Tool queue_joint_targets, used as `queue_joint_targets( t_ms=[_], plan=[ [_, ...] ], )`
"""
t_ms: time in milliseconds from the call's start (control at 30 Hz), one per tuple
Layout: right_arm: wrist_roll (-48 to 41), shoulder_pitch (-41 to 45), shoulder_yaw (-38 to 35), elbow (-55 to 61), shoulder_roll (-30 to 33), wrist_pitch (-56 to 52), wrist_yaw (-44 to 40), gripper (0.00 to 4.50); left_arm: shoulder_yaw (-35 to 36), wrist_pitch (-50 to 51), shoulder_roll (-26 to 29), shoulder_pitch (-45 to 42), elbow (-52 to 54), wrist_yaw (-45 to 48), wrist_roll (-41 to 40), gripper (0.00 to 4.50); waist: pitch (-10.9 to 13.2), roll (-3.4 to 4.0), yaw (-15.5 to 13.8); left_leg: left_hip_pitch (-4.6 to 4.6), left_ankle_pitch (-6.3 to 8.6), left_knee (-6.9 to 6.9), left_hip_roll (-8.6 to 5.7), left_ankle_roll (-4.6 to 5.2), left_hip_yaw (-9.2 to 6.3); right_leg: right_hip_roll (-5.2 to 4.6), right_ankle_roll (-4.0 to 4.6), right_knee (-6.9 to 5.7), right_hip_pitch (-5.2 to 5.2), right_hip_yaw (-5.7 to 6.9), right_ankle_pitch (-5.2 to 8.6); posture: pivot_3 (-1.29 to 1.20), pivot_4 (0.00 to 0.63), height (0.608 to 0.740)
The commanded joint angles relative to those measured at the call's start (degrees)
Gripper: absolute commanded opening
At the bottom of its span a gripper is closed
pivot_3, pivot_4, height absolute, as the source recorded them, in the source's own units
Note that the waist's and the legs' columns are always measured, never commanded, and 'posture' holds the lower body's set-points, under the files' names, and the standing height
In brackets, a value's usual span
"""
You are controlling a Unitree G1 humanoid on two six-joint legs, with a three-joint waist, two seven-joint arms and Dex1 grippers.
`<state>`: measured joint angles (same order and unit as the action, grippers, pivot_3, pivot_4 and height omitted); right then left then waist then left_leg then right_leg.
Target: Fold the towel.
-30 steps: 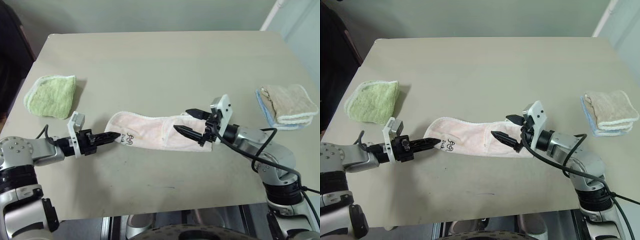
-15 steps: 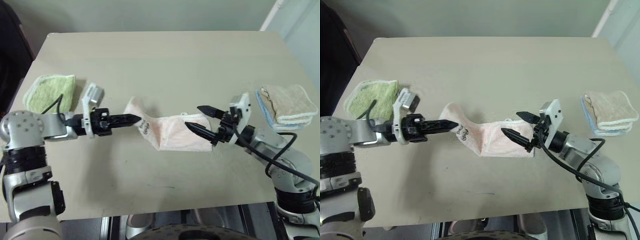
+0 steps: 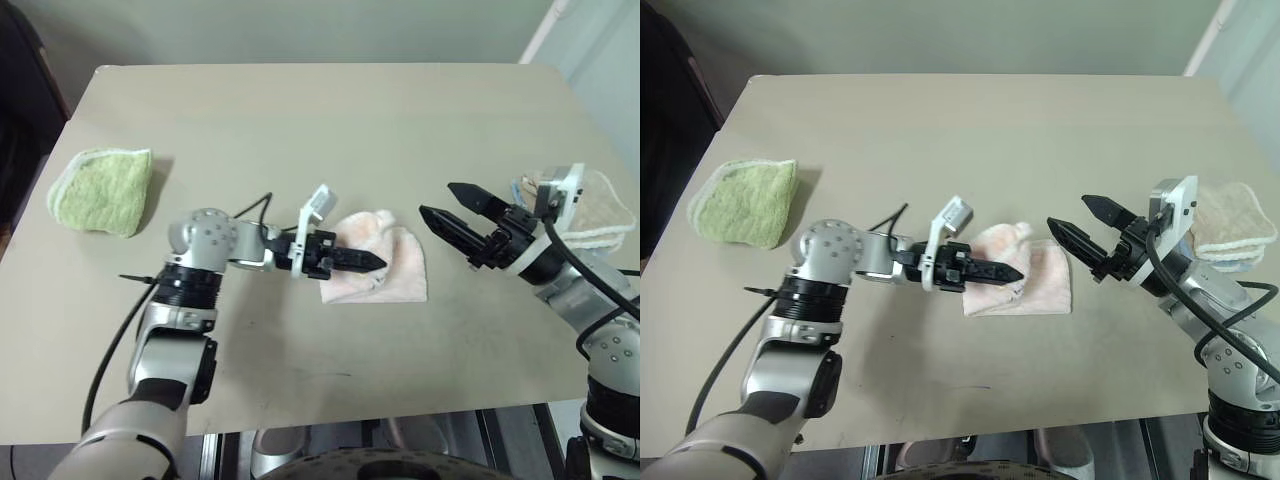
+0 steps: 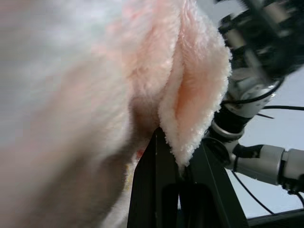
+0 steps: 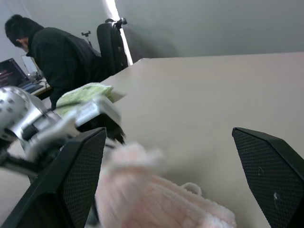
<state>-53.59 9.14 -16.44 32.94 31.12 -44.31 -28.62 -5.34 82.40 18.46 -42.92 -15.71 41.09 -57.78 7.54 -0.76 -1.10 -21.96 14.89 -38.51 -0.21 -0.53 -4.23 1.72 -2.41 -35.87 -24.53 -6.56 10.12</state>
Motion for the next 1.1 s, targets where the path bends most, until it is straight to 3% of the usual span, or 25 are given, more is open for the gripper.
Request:
queue_joint_targets(
  t_ms=[33,200,400,600,833,1000,1100],
  plan=[
    [-1.8,-1.1,-1.0,3.6,0.5,0.2,1.8,4.5,-0.8,-3.3,-2.7,-2.0,-2.2,0.8,3.9,0.03,0.0,-0.02,-0.1,-0.01,0.03,-0.02,0.0,0.06,0.01,0.0,-0.05,0.0,0.01,-0.01,0.0,0.0,0.15,0.74],
    [-2.3,-3.1,-1.6,5.1,1.2,0.3,3.9,4.5,-1.2,-6.1,-6.5,-2.5,-3.2,2.7,6.8,0.03,0.0,-0.04,-0.2,-0.01,0.21,-0.16,-0.04,0.36,0.01,-0.04,-0.22,0.04,0.13,-0.02,0.05,0.0,0.15,0.74],
    [-2.7,-4.8,-2.0,6.0,2.1,0.6,5.4,4.5,-4.1,-7.0,-5.9,-1.9,-1.2,8.3,8.9,0.03,0.0,-0.04,-0.3,-0.02,0.28,-0.34,-0.09,0.45,0.03,-0.1,-0.35,0.06,0.23,-0.05,0.08,0.0,0.15,0.74],
    [-2.3,-5.2,-1.8,6.0,2.7,1.0,5.8,4.5,-8.1,-7.4,-3.7,-1.8,0.8,13.0,11.1,2.04,0.0,-0.03,-0.3,-0.04,0.5,-0.46,-0.09,0.81,0.02,-0.11,-0.4,0.06,0.27,-0.05,0.07,0.0,0.15,0.74],
    [-1.9,-4.5,-1.9,5.7,2.2,2.9,5.7,4.5,-5.2,-11.0,-1.8,-1.1,6.4,16.9,10.3,4.47,0.1,-0.03,-0.3,-0.05,0.55,-0.52,-0.11,0.89,0.02,-0.12,-0.42,0.07,0.31,-0.05,0.06,0.0,0.15,0.74],
    [-3.7,-4.6,-1.1,6.6,2.6,3.5,4.0,4.5,3.5,-7.8,2.3,-0.8,14.5,19.9,1.9,4.47,0.1,-0.03,-0.1,-0.04,0.56,-0.47,-0.1,0.86,0.02,-0.11,-0.41,0.07,0.28,-0.05,0.08,0.0,0.15,0.74],
    [-1.8,-4.6,1.8,6.1,3.5,3.2,3.0,3.93,7.5,-10.6,5.5,-0.4,18.4,19.0,1.6,4.5,0.1,-0.03,-0.1,-0.04,0.56,-0.5,-0.1,0.86,0.03,-0.12,-0.42,0.08,0.31,-0.05,0.09,0.0,0.15,0.74]
  ],
)
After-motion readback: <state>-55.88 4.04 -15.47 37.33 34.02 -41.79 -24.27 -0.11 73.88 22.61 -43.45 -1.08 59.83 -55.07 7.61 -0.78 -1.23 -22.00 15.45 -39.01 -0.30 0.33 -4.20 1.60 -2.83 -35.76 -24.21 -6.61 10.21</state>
